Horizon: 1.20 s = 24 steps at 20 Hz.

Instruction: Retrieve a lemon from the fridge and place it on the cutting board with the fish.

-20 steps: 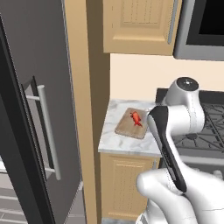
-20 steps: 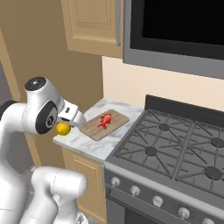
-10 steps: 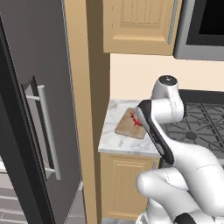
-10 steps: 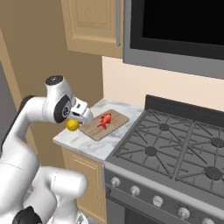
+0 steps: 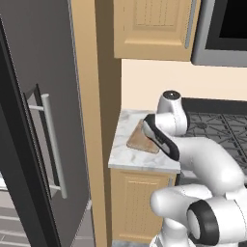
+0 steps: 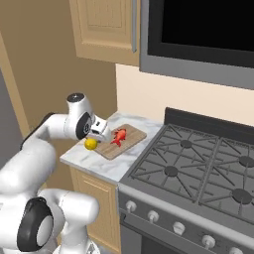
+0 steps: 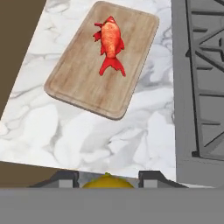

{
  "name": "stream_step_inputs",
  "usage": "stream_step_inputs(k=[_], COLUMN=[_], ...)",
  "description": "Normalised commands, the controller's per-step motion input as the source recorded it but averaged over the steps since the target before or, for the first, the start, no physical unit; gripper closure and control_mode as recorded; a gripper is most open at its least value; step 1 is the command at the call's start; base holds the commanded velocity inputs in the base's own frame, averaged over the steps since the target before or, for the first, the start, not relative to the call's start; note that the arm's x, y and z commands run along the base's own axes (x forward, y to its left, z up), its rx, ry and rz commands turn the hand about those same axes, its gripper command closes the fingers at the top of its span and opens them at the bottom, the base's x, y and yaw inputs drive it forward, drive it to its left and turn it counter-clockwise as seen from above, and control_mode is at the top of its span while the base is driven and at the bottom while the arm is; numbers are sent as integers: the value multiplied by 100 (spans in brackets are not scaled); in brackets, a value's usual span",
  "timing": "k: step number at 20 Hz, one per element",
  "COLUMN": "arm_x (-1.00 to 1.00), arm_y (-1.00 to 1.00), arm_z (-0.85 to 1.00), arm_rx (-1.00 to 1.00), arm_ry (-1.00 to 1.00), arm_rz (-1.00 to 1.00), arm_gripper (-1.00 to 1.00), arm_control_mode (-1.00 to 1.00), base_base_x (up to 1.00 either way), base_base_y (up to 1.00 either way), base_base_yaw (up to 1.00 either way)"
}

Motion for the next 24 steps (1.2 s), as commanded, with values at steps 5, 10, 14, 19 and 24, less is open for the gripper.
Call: stream_step_inputs(k=[5,10,14,19,24], arm_x=[85,79,57,37,22], arm_y=[0,0,0,0,0], arm_z=[-38,-25,-20,-32,-31], arm_rx=[0,0,0,0,0], arm_ry=[11,7,4,0,0], arm_rz=[0,0,0,0,0], arm_gripper=[100,100,100,100,100], arm_control_mode=[-100,-100,-100,-100,-100], base_base_x=[0,0,0,0,0], base_base_y=[0,0,0,0,0], base_base_yaw=[0,0,0,0,0])
